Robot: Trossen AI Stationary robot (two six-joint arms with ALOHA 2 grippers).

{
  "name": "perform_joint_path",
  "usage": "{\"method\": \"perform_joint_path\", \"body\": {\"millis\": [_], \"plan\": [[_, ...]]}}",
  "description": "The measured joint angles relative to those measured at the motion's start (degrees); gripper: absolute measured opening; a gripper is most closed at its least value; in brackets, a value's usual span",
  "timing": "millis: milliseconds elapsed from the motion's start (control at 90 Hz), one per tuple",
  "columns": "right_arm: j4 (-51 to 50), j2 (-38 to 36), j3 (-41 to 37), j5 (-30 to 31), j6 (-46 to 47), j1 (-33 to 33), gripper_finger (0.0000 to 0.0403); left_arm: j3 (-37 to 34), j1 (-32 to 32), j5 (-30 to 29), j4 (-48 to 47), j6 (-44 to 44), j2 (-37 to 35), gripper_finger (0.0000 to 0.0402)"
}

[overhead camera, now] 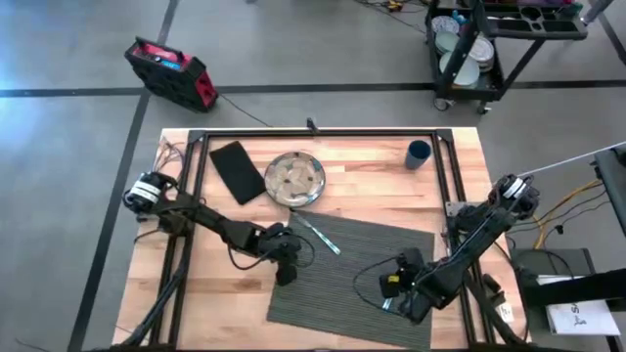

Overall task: Set table place
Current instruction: Put the blue spoon on the gray mat

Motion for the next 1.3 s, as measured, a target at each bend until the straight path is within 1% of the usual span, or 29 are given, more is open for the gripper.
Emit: {"method": "perform_joint_path", "body": {"millis": [111,200,289,378,489,656,833,1011,1156,1300], "plan": [[0.96,0.00,-0.32,0.01,0.19,-0.02,0.0142,-0.02,0.00,0.04,0.07,0.00,0.00,0.0000],[1.53,0.00,-1.27,-0.81,1.45,-0.55,0.0173,-0.02,0.00,0.04,0.12,0.00,0.00,0.0000],[3.43,0.04,-2.33,-1.81,1.61,-1.33,0.0188,-0.02,0.00,0.04,0.14,0.00,0.00,0.0000],[4.97,0.04,-3.35,-1.96,1.62,-2.06,0.0188,-0.02,0.00,0.07,0.16,0.00,0.00,0.0000],[7.01,0.04,-4.90,-2.74,1.63,-3.00,0.0173,-0.02,0.00,0.08,0.19,0.00,0.00,0.0000],[8.39,0.63,-6.31,-4.21,1.63,-3.06,0.0135,-0.02,0.00,0.14,0.21,-0.02,-0.01,0.0000],[8.08,2.46,-6.76,-6.86,1.51,-3.04,0.0082,-0.02,0.00,0.18,0.24,-0.22,-0.02,0.0000],[7.52,2.68,-6.82,-6.56,-0.10,-3.04,0.0015,-0.02,0.00,0.00,0.30,-0.60,-0.02,0.0000],[3.47,1.03,-6.82,-5.80,-0.70,-2.82,0.0008,-0.02,-0.02,0.00,0.45,-0.68,-0.02,0.0000],[-1.79,-1.05,-4.85,-5.55,2.34,-0.64,0.0004,-0.02,-0.02,0.00,0.45,-0.72,-0.02,0.0000]]}}
